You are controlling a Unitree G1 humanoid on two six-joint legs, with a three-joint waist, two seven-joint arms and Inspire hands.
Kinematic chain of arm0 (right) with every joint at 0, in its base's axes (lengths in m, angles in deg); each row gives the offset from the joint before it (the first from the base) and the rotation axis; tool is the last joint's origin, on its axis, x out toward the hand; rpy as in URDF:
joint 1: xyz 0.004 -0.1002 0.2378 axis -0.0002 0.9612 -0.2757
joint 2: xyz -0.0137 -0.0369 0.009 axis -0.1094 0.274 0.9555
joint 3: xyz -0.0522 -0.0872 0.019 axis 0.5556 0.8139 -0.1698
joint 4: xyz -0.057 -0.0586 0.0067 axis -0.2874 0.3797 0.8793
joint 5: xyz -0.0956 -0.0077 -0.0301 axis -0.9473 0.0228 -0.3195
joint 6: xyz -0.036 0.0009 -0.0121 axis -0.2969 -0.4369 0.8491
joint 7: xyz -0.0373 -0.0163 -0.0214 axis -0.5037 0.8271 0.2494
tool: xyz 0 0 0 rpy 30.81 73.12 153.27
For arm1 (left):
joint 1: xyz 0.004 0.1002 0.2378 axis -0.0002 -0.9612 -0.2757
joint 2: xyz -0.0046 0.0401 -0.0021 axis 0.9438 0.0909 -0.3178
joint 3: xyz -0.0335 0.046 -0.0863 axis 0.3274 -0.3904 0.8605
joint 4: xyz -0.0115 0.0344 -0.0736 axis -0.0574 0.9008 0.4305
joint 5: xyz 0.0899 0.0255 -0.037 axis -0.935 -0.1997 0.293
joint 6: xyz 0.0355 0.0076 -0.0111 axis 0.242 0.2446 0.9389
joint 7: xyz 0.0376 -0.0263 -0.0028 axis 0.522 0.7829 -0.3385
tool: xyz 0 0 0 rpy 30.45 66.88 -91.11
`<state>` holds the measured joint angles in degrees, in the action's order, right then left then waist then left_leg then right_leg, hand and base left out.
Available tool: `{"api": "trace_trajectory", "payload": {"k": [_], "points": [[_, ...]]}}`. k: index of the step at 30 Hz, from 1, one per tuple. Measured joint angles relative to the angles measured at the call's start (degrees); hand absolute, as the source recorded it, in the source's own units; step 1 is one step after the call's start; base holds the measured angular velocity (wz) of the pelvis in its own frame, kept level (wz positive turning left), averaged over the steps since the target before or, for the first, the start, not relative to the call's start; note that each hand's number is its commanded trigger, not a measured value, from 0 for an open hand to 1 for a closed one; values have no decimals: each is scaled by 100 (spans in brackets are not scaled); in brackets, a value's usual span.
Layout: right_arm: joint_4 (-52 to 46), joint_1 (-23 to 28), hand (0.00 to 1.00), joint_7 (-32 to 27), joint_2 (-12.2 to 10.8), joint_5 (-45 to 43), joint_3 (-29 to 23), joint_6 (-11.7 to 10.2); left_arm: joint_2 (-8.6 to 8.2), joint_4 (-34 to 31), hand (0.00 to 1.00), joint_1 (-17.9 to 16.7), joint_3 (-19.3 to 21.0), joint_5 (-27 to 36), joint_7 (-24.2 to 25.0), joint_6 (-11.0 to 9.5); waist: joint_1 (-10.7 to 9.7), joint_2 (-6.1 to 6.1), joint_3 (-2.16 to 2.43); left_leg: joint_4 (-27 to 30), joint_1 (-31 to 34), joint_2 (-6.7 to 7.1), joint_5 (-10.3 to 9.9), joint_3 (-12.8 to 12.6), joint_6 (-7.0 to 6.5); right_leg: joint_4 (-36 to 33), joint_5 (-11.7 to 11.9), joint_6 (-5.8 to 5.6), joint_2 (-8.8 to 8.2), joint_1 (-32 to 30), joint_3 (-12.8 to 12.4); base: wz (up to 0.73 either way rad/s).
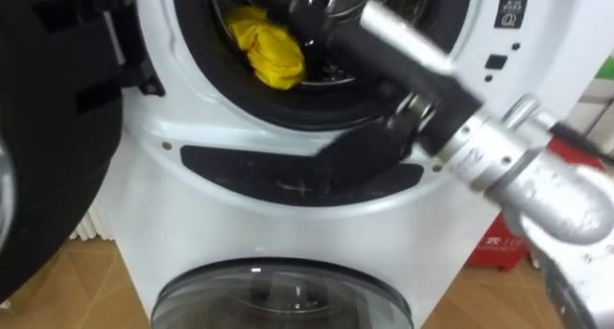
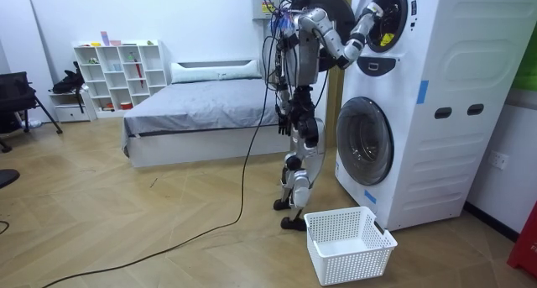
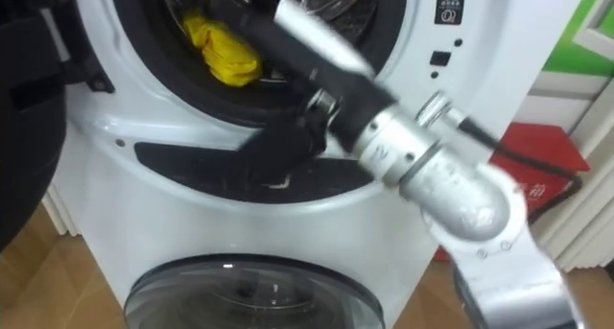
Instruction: Pick clothes from washing machine
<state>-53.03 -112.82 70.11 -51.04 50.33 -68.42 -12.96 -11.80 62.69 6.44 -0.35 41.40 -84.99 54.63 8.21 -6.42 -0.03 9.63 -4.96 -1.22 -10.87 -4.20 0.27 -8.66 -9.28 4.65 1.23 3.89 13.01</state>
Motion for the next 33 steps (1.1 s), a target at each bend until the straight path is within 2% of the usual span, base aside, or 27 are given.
{"api": "trace_trajectory", "payload": {"k": [9, 12, 14, 19, 20, 23, 24, 26, 27, 28, 33], "points": [[549, -347, 0, -382, 19, 92, 58, -30, 4, -46, 0, 51, 68, -2, 24, 154, 117, -2, -4, -22, 78, 22, -1, 25, -2, -20, 7, -4, -8, -2, 46, 2], [869, -508, 0, -518, 15, 17, 88, -32, -13, -134, 0, 106, 90, -106, 24, 216, 267, -15, 4, -18, 77, 20, 0, 38, -2, -1, 5, -3, -6, -16, 71, 3], [1224, -574, 0, -616, 15, -2, 124, -29, -13, -229, 0, 136, 91, -241, 26, 248, 349, -49, 15, -20, 72, 14, 0, 62, -2, 3, 4, -3, -7, 3, 108, 6], [2160, -796, 0, -782, 13, 63, 176, 16, -7, -245, 0, 221, 88, -319, 17, 375, 494, -111, -15, 7, 98, 17, 0, 128, -2, -4, 2, -2, -13, -1, 148, 5], [2366, -857, 0, -847, 13, 76, 206, 52, -7, -246, 0, 210, 88, -328, 17, 422, 514, -136, -6, 18, 107, 18, 0, 137, -2, -1, 2, -1, -15, -4, 150, 0], [2832, -1037, 0, -998, 13, 82, 284, 76, -5, -274, 0, 202, 98, -337, 17, 535, 519, -174, -17, 49, 154, 20, 0, 207, -2, 3, -1, -3, -30, -4, 215, 11], [2924, -1070, 0, -1027, 12, 84, 292, 80, -5, -276, 0, 203, 101, -337, 19, 560, 526, -210, 2, 49, 152, 25, 0, 213, -2, 2, -1, -4, -31, -1, 218, 10], [3533, -1284, 0, -1091, 22, 83, 324, 82, 4, -276, 0, 192, 129, -336, 37, 601, 595, -217, 7, 57, 158, 79, 5, 308, -8, -18, -33, -19, -58, 26, 301, 17], [3617, -1323, 0, -1094, 51, 82, 308, 82, 5, -279, 0, 196, 133, -337, 41, 601, 603, -247, 29, 57, 149, 87, 5, 322, -8, -26, -44, -22, -64, 34, 307, 19], [3735, -1386, 0, -1057, 142, 101, 365, 78, 6, -280, 0, 179, 174, -334, 50, 615, 598, -224, 12, 58, 126, 93, 5, 345, -8, -17, -52, -25, -73, 74, 352, 16], [4564, -1693, 0, -929, 153, 472, 375, 92, -22, -604, 0, 13, 237, -348, 51, 766, 585, -237, 14, 131, 129, 112, 5, 459, -8, 2, -77, -29, -93, 178, 494, 15]]}}
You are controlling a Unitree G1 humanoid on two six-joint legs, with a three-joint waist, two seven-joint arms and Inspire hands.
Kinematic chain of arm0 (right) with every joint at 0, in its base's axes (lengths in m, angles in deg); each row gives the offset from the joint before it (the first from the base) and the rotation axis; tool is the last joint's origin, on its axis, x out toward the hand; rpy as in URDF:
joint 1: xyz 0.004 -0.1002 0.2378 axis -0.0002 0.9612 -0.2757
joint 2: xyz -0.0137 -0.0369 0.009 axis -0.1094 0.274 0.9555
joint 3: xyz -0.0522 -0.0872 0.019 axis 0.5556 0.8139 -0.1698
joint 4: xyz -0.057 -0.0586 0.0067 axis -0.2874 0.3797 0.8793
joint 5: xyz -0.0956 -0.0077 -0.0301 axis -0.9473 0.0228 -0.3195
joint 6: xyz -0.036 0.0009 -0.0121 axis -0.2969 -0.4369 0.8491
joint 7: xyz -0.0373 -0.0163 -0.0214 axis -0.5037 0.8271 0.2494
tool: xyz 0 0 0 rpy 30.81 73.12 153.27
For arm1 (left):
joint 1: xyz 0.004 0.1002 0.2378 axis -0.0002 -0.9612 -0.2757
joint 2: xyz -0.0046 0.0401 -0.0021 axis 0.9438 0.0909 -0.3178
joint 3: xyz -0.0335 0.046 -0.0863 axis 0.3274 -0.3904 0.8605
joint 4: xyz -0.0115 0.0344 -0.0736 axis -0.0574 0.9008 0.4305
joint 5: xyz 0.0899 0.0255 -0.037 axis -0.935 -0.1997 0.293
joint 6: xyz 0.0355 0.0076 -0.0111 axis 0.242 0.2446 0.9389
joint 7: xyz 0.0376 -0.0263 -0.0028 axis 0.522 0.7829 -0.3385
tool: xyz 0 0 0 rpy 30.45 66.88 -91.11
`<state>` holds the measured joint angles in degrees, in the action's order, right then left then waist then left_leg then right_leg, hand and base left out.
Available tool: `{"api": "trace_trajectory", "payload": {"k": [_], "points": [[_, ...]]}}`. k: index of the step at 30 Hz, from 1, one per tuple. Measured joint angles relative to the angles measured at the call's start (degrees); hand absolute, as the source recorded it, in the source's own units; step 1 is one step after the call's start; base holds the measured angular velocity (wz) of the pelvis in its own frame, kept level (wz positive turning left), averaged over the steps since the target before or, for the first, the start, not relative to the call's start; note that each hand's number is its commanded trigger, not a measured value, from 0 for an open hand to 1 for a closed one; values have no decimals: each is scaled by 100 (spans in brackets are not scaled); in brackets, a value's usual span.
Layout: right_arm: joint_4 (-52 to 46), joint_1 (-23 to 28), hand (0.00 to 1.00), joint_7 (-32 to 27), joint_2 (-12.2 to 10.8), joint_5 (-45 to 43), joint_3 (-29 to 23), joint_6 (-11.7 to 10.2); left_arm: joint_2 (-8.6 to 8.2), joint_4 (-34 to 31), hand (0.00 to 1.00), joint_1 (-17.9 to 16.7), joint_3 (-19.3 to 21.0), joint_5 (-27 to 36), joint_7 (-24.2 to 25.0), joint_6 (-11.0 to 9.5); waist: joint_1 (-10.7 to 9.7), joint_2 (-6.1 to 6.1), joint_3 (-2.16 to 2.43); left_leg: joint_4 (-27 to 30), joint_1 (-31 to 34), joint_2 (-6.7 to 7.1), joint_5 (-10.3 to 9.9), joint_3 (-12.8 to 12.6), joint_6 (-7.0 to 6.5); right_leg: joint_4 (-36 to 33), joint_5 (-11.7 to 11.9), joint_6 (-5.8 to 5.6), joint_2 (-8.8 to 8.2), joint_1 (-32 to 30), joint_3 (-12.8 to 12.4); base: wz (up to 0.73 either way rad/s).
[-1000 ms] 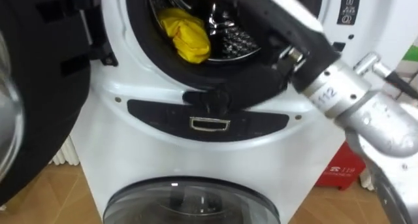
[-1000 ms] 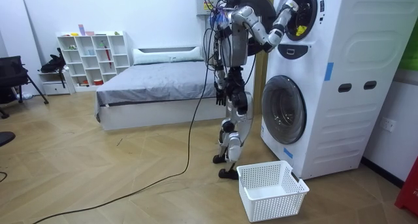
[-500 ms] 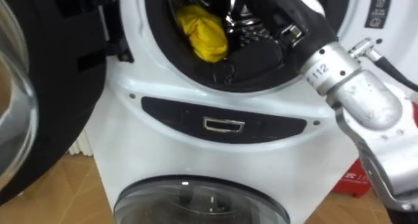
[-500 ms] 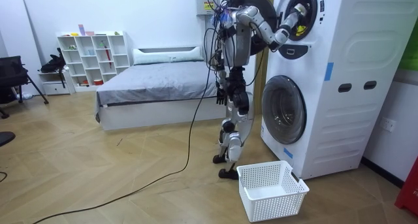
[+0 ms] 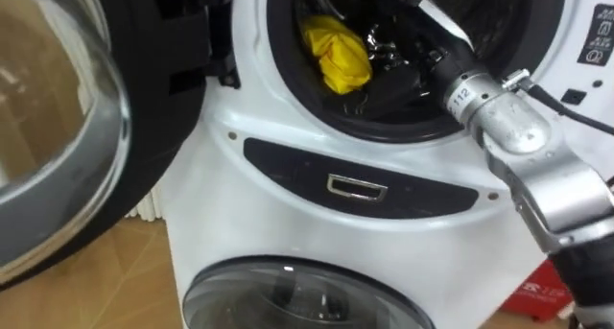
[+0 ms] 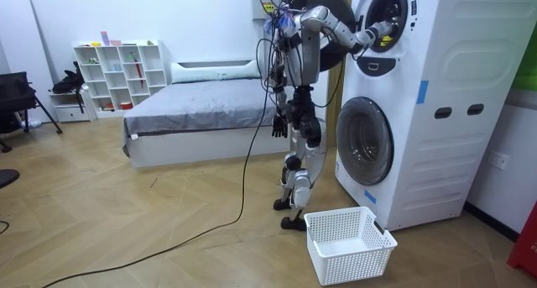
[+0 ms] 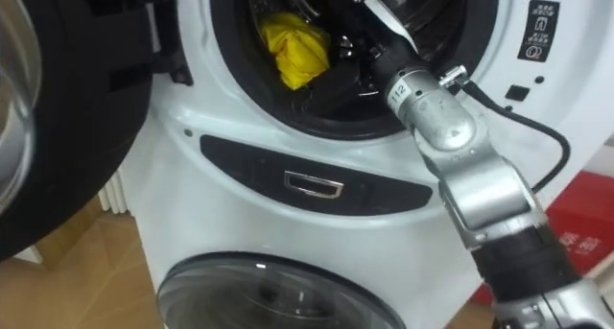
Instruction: Pick clothes from washing machine
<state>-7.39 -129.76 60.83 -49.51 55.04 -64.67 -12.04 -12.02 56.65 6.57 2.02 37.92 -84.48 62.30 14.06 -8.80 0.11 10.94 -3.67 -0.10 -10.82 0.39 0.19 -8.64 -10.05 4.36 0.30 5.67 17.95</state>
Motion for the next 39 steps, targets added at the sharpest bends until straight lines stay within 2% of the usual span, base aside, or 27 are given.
{"api": "trace_trajectory", "payload": {"k": [2, 8, 13, 14, 17, 19, 20, 27, 31, 36, 38, 39], "points": [[272, -88, 0, 2, 1, 3, 0, 1, 5, -226, 0, -57, 6, -1, -1, 80, 6, -3, -1, 59, 15, 8, -1, 47, 1, -11, -25, 11, -20, 28, 81, 14], [903, -447, 0, 3, 43, 123, 0, 1, 38, -270, 0, -71, 171, 1, -2, 83, -38, -38, 19, 91, 120, 13, 16, 181, 25, -22, -42, 34, -26, -18, 217, 14], [1178, -701, 0, -271, 176, 169, 4, -1, 62, -279, 0, -95, 173, 1, -4, 82, -39, -89, 56, 124, 259, 42, 23, 309, 29, -11, -31, 41, -29, -63, 331, 13], [1202, -734, 0, -276, 239, 155, 4, -1, 60, -278, 0, -85, 178, -1, -4, 81, -26, -118, 77, 114, 258, 52, 23, 332, 28, -8, -36, 32, -36, -73, 342, 14], [1204, -749, 0, -292, 351, 138, 4, 0, 51, -271, 0, -117, 315, -28, -3, 84, -25, -97, 62, 78, 243, 72, 24, 363, 27, -5, -49, 10, -54, -66, 350, 7], [1225, -751, 0, -281, 351, -47, 8, -1, 42, -272, 0, -117, 380, -28, 1, 90, -30, -76, 46, 78, 231, 80, 23, 377, 26, -8, -53, 3, -65, -56, 356, 2], [1284, -751, 0, -257, 351, -162, 10, 0, 42, -276, 0, -109, 379, -24, 13, 106, -32, -46, 24, 81, 230, 81, 24, 412, 26, -12, -54, 0, -72, -52, 359, 4], [1404, -751, 0, -60, 351, -472, 16, 2, 39, -278, 0, -17, 379, -22, 99, 164, -59, -36, -2, 73, 212, 110, 30, 432, 3, -22, -73, -35, -101, 12, 405, 3], [1376, -787, 0, -59, 356, -653, 170, -9, 39, -278, 0, 0, 376, -22, 97, 177, -61, -83, 7, 40, 193, 127, 31, 443, 2, -15, -86, -54, -96, 8, 399, 0], [1338, -862, 0, 259, 358, -1190, 347, -14, 41, -235, 0, 149, 379, -16, 132, 188, 60, -197, -32, -13, 65, 100, 32, 337, 0, -19, -87, -51, -80, 14, 288, -13], [1314, -926, 0, 501, 359, -1414, 582, 37, 41, -174, 0, 201, 373, -4, 235, 193, 74, -240, -30, -16, 21, 96, 31, 301, 1, -5, -86, -49, -80, 40, 263, -8], [1313, -927, 3, 556, 359, -1434, 647, 65, 41, -126, 0, 218, 369, 2, 245, 194, 91, -241, -31, -20, -2, 96, 31, 292, 0, 1, -86, -49, -82, 44, 259, -5]]}}
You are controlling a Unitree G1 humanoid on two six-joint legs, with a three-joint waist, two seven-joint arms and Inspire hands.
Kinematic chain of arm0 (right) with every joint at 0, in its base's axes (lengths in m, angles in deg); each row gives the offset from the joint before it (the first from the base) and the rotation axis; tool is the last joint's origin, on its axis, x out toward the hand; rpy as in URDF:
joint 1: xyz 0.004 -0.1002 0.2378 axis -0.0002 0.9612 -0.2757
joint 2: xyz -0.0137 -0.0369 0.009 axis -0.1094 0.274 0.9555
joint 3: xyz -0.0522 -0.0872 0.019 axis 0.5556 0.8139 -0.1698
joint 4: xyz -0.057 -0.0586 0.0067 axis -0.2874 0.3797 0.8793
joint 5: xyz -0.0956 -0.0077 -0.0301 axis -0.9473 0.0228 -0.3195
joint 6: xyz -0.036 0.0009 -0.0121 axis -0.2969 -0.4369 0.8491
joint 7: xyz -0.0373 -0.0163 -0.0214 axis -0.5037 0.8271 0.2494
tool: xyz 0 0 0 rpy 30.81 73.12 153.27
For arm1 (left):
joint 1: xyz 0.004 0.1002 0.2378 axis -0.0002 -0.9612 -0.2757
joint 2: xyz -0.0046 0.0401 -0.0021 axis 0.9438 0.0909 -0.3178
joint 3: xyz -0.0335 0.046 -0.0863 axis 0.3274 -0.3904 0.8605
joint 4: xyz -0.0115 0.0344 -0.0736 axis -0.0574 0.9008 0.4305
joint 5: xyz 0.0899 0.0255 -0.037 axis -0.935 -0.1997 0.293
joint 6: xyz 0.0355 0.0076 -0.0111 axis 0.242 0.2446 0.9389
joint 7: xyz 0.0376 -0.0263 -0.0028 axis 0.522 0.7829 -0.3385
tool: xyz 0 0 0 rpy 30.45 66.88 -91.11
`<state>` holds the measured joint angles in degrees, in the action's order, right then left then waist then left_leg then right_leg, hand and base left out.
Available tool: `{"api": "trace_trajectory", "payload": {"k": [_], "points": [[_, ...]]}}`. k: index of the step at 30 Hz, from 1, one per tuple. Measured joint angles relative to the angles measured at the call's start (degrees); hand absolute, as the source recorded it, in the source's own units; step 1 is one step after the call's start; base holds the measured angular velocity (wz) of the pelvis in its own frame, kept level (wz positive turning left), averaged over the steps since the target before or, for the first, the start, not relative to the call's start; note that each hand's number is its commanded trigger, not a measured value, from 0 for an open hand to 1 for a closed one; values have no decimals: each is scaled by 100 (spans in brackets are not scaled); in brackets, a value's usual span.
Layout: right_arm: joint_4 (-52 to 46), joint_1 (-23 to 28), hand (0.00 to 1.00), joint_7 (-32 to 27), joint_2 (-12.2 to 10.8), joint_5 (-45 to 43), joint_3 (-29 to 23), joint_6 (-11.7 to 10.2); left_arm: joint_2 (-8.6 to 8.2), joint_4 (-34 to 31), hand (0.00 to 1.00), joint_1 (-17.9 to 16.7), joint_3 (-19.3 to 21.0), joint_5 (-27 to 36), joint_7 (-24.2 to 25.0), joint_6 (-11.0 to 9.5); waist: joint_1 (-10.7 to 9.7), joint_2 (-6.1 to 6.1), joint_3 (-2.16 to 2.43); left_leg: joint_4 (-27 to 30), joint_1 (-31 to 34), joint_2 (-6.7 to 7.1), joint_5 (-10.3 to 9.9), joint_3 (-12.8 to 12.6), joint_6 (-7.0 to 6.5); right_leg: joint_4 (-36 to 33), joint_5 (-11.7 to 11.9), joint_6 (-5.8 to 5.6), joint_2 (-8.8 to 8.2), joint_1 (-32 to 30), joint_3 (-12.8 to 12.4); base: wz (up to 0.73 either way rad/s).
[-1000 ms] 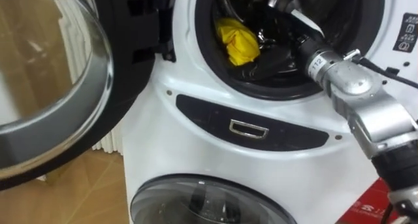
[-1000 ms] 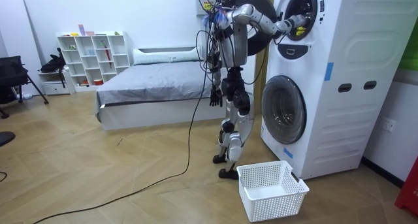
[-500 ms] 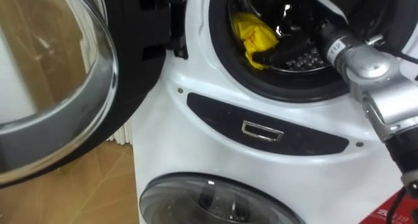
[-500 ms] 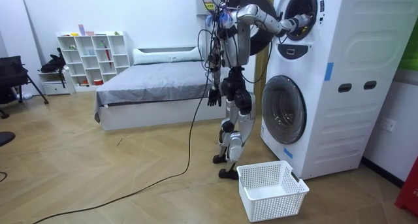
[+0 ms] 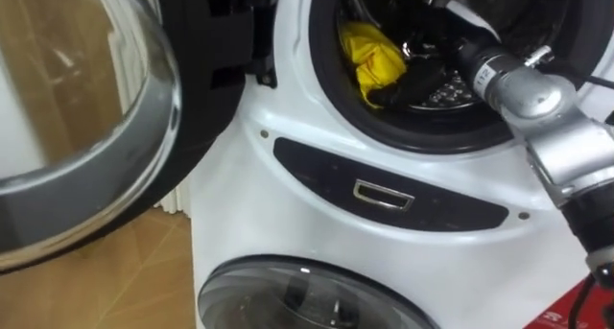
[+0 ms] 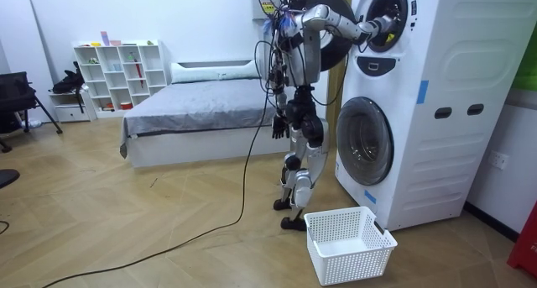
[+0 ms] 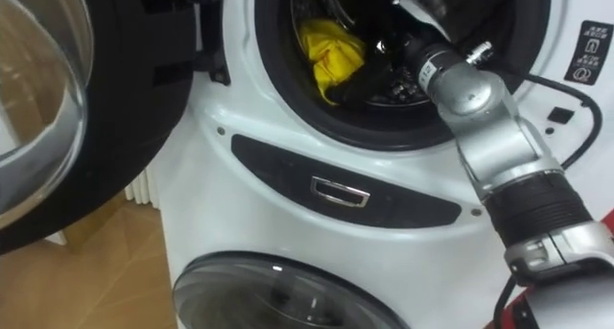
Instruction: Pick clothes from washing machine
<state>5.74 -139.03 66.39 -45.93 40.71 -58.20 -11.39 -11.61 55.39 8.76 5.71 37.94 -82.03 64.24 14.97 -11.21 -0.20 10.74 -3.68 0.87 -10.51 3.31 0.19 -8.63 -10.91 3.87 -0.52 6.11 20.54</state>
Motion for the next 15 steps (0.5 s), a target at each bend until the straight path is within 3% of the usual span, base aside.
{"api": "trace_trajectory", "payload": {"k": [1, 3, 8, 15], "points": [[36, 3, 58, 151, 0, -63, 112, 33, 3, 92, 0, 37, 0, 7, 7, 12, 28, 3, -2, -5, -26, 0, -1, -6, 0, 3, -3, -1, -2, 37, -6, -5], [43, 15, 100, 386, 0, -207, 184, 85, 9, 100, 0, 75, 0, 10, 8, 15, 82, 8, -6, -26, -68, -5, -3, 4, -1, 0, -3, -1, 0, 78, -10, -4], [230, 46, 100, 505, 33, -357, 191, 187, 144, 302, 0, 175, -155, 38, 75, 79, 278, 18, -12, -52, -106, -22, -1, 1, 3, -8, -2, 23, 25, 113, -17, 0], [157, 97, 100, 245, 165, -376, 43, 173, 265, 301, 0, 246, -331, 51, 144, 108, 344, 22, -15, -100, -151, -33, -1, -14, 5, -6, -9, 32, 39, 117, -71, -3]]}}
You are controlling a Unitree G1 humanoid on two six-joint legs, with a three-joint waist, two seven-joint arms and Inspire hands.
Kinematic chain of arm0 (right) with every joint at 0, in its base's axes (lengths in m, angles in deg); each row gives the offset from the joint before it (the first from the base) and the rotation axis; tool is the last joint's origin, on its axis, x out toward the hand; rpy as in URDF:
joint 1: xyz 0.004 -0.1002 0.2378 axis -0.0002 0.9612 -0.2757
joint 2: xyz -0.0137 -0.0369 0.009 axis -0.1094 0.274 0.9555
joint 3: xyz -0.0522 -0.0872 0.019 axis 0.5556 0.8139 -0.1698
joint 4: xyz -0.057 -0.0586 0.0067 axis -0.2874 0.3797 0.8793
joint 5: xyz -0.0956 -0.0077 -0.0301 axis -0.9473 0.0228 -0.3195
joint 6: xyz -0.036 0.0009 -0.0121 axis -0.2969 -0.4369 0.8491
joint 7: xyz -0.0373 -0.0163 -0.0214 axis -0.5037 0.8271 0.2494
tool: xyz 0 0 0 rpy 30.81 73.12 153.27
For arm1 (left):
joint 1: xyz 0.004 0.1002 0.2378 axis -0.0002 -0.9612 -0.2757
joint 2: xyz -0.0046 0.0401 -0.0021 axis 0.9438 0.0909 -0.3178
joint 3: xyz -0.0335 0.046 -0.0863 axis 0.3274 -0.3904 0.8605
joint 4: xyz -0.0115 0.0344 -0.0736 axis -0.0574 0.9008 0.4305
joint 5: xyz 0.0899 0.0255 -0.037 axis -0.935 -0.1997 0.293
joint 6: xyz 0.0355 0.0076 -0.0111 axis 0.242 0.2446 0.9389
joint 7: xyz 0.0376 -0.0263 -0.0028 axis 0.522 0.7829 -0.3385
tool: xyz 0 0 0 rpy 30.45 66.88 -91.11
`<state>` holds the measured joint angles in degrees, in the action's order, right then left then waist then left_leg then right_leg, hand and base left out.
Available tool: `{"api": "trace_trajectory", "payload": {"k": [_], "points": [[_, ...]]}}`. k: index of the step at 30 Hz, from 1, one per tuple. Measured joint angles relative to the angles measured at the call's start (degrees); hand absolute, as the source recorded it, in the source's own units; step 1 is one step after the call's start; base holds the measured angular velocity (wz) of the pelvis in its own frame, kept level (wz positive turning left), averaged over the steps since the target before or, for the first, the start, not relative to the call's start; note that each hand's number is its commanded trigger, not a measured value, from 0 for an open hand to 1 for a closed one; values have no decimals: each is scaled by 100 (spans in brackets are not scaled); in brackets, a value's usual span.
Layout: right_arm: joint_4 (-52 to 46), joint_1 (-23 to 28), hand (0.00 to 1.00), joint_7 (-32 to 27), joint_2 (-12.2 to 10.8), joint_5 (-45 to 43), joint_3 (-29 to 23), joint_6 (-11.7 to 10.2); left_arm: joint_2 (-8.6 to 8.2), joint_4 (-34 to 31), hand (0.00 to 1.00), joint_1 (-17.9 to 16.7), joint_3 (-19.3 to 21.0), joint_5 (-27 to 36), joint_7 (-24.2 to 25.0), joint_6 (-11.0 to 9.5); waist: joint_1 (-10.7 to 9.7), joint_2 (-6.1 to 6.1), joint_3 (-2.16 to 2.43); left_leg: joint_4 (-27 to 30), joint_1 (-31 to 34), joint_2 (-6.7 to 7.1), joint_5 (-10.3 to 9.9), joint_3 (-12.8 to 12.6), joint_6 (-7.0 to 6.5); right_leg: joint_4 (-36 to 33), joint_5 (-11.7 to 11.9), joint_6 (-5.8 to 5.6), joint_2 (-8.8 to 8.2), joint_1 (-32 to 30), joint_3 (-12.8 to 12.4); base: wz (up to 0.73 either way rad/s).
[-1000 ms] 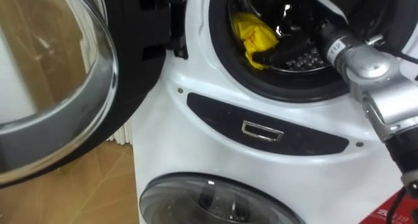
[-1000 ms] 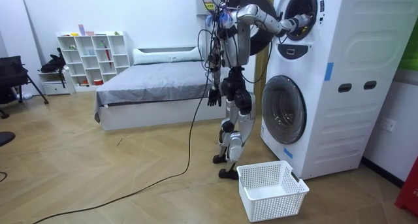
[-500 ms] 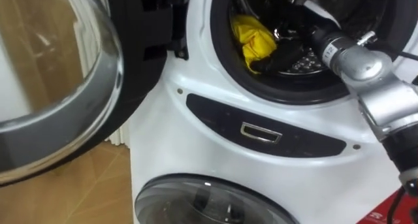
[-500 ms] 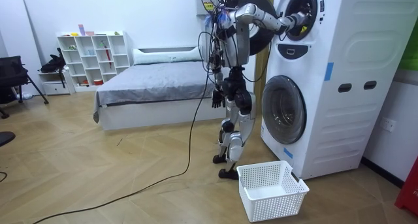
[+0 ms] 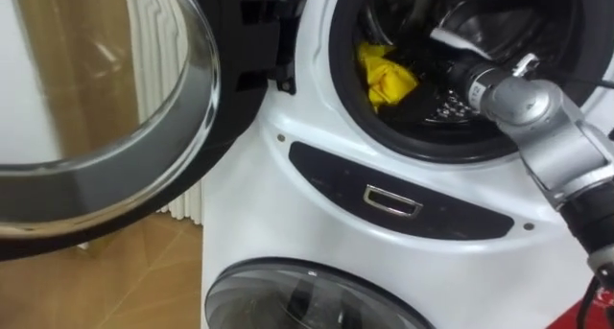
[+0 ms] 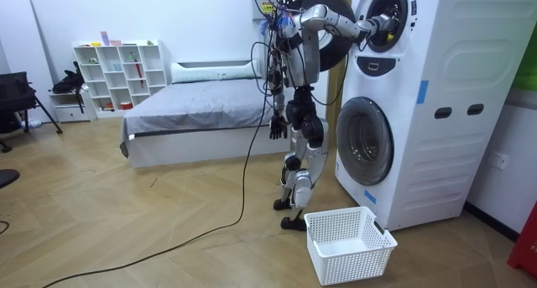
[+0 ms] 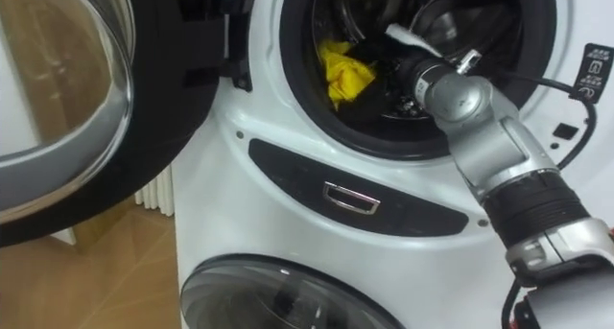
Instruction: Pick clothes from washing machine
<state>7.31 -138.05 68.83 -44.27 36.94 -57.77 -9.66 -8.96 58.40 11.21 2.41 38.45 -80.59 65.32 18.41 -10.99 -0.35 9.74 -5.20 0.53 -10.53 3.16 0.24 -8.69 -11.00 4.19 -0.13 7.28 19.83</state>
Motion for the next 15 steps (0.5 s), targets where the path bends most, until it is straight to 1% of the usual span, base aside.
{"api": "trace_trajectory", "payload": {"k": [2, 5, 9, 15], "points": [[-53, 79, 100, -5, -3, 0, -53, -4, 3, 0, 0, 67, -5, 0, 2, -9, 43, 0, 0, -26, -43, -10, -1, -70, 0, 0, 0, 0, 10, 14, -61, -11], [-62, 91, 100, -21, 12, -27, -57, -3, 11, 0, 0, 137, -41, -1, 2, -10, 75, -16, -9, -37, -50, -15, -5, -102, 3, 1, 0, 0, 15, 5, -90, -6], [-157, 128, 100, -21, 46, -19, -58, -4, 18, 0, 0, 139, -95, -1, 10, -9, 75, -20, -12, -32, -48, -18, -22, -132, 2, 1, 0, 0, 18, -1, -107, -3], [-369, 221, 100, -72, 77, 68, -59, 3, 105, -3, 0, 201, -219, 60, -12, -30, 52, -24, -16, -17, -52, -21, -28, -146, 3, -5, 0, -1, 26, -3, -125, 0]]}}
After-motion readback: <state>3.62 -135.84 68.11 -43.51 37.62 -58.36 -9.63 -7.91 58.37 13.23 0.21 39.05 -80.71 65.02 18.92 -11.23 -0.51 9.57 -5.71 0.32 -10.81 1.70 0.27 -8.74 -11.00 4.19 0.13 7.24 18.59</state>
